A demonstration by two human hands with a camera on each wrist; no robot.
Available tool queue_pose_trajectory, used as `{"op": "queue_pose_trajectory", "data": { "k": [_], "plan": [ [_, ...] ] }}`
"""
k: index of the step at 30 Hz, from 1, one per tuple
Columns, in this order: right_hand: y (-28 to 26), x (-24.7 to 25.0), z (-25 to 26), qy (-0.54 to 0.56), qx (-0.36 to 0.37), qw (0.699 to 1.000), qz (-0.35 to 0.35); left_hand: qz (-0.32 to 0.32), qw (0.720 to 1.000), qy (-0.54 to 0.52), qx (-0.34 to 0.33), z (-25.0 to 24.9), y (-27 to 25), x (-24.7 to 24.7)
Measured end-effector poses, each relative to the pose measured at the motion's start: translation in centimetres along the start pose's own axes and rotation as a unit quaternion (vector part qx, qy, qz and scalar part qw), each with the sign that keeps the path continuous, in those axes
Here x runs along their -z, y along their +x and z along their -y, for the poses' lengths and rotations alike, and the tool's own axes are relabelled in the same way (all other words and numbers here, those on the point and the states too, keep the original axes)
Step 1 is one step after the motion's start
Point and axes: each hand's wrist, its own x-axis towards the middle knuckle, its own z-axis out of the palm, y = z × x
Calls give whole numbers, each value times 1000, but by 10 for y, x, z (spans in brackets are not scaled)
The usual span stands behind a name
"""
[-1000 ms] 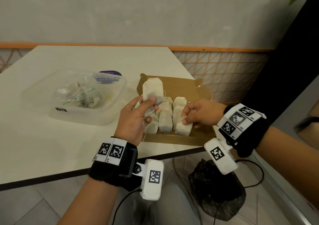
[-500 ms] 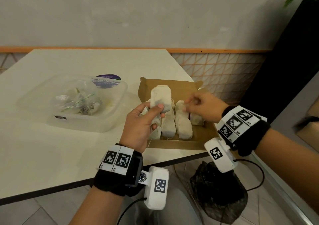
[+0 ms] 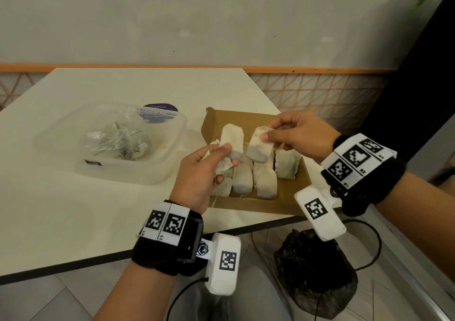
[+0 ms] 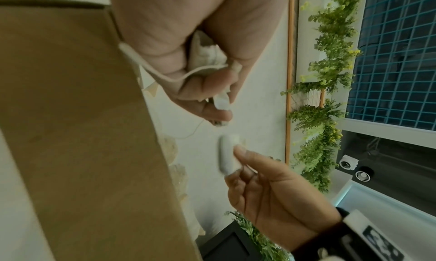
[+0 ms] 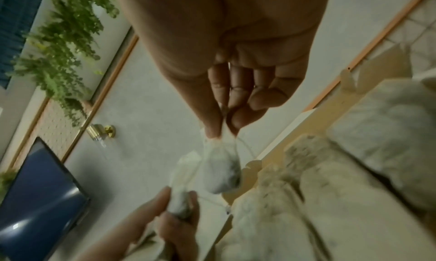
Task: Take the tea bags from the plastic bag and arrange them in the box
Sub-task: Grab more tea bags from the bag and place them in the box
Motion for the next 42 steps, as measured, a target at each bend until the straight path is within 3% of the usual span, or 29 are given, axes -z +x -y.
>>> {"op": "queue_pose_trajectory", "data": {
  "k": [4, 7, 9, 20, 24, 28, 31, 34, 38, 42],
  "plan": [
    [-8, 10, -7, -104, -12, 992, 75, -31, 999, -25, -23, -3, 2, 10],
    [-15, 12, -18, -135, -59, 975, 165, -35, 999, -27, -23, -3, 4, 14],
    [-17, 9, -27, -152, -85, 967, 188, -32, 999, -22, -21, -2, 4, 13],
    [-5, -15, -41, -251, -79, 960, 99, -22, 1000, -2, -16, -2, 2, 9],
    [-9, -10, -14, -129, 8, 992, 11, 21, 999, 45, -2, -1, -1, 6],
    [-5, -11, 8, -29, 4, 995, 95, 75, 990, 115, 5, 3, -3, -2],
    [1, -11, 10, -40, 22, 996, 83, 65, 992, 106, 4, 2, -3, 0],
    [3, -7, 5, -82, 17, 994, 64, 17, 998, 64, -21, 0, -1, 9],
    [-2, -14, 0, -209, 9, 966, 151, -25, 999, 1, -39, -4, -1, 19],
    [-3, -31, 1, -215, 7, 953, 214, -23, 999, -1, -39, -4, -1, 20]
  ]
}}
